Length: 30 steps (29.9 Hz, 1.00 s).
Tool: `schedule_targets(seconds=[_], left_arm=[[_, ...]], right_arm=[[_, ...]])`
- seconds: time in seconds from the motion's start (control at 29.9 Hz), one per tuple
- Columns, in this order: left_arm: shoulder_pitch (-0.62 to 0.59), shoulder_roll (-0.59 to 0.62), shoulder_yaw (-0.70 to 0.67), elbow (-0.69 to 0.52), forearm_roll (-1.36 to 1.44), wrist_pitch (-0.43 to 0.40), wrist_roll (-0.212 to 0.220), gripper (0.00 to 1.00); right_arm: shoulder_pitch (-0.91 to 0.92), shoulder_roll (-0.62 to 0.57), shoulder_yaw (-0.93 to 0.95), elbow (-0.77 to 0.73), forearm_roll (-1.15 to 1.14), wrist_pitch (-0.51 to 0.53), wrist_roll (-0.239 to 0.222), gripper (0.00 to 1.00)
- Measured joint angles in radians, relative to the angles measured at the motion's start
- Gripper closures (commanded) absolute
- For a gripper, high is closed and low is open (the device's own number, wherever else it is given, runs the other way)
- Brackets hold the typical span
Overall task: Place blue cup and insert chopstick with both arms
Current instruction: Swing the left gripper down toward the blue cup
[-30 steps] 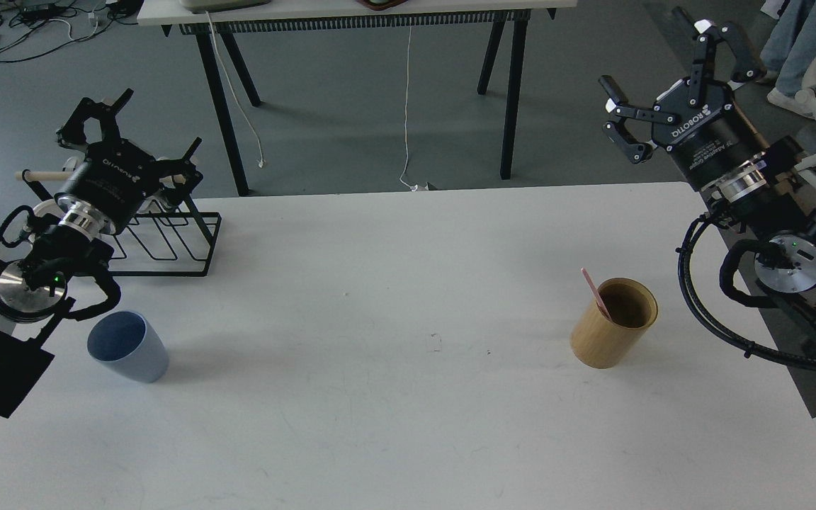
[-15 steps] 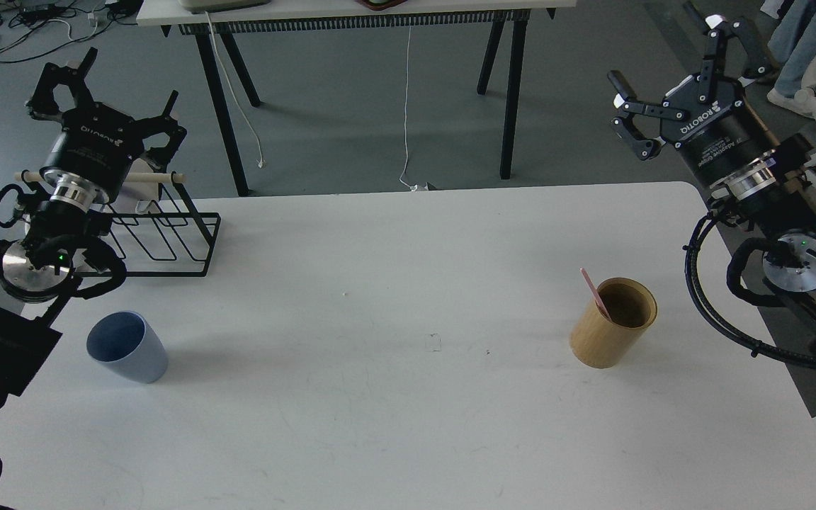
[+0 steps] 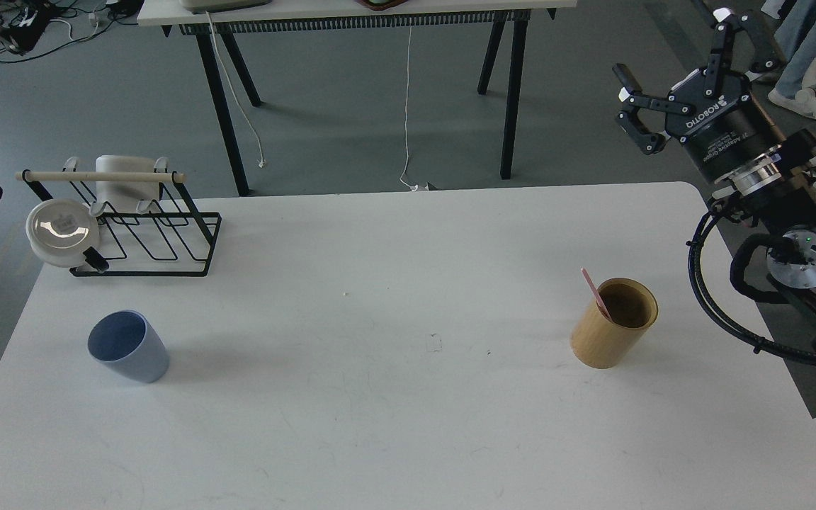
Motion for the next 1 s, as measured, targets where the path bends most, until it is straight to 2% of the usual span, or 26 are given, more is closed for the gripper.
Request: schedule_targets(seconds=[0.07,0.1,0.17,0.3,0.4,0.57,0.73,0.87,1.0], left_arm=[[0.006,-0.002,-0.007,0.005,0.005,0.000,-0.089,0.00],[0.009,-0.004,-0.004,0.005,0.008,0.000,-0.120,0.00],[0.011,-0.007,0.030,-0.005,0.012,0.000,-0.146,0.00],[0.011,-0.007,0.119,-0.031,0.040,0.000,-0.154,0.00],[0.007,0.003,0.150,-0.055,0.166,0.000,-0.154,0.00],[0.006,0.057,0.184,-0.211,0.537,0.000,-0.155,0.00],[0.006,0.227,0.334,-0.427,0.880,-0.001,-0.155,0.00],[0.011,0.427,0.420,-0.577,0.976,0.000,-0.155,0.00],[0.014,0.578,0.500,-0.652,1.064,0.033,-0.155,0.00]], right_arm=[[-0.001,0.000,0.000,-0.001,-0.001,0.000,0.000,0.00],[-0.001,0.000,-0.001,-0.001,-0.001,0.000,0.000,0.00],[-0.001,0.000,-0.001,-0.001,-0.002,0.000,0.000,0.00],[-0.001,0.000,-0.002,-0.002,-0.002,0.000,0.000,0.00],[-0.001,0.000,-0.002,-0.005,-0.003,0.000,0.000,0.00],[-0.001,0.001,-0.001,-0.010,-0.004,0.000,0.000,0.00],[-0.001,0.003,-0.001,-0.011,-0.005,0.000,0.000,0.00],[-0.001,0.003,-0.001,-0.013,-0.005,0.000,0.000,0.00],[-0.003,0.002,-0.001,-0.015,-0.005,0.000,0.001,0.00]])
